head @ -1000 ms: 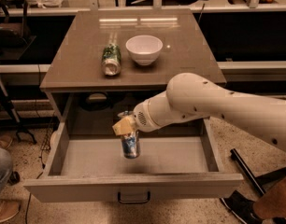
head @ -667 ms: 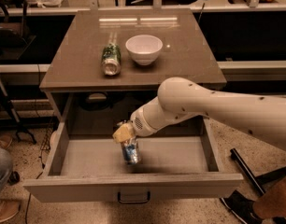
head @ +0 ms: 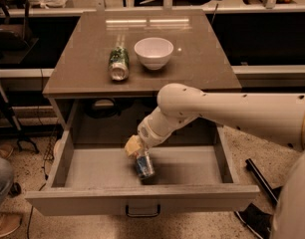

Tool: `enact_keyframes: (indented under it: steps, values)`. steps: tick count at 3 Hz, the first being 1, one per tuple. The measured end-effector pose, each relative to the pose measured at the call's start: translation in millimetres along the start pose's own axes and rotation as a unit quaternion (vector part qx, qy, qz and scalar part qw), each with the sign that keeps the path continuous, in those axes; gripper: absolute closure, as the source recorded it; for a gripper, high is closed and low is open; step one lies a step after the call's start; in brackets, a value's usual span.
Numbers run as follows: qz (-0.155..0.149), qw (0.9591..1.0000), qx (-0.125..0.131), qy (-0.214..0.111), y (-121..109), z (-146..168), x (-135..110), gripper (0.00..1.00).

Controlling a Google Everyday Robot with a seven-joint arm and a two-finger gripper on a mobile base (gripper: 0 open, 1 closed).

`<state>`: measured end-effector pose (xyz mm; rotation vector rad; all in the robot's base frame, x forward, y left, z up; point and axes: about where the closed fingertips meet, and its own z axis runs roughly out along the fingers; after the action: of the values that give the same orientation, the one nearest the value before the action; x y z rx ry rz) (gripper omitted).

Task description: Place redbull can into top drawer

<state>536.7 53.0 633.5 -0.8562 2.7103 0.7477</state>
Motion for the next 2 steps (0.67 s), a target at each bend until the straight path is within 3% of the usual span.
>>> enact_keyframes:
  steps: [2]
  values:
    - [0.013,0.9994,0.032,0.004,-20.5,-11.1,-6.4,0.00]
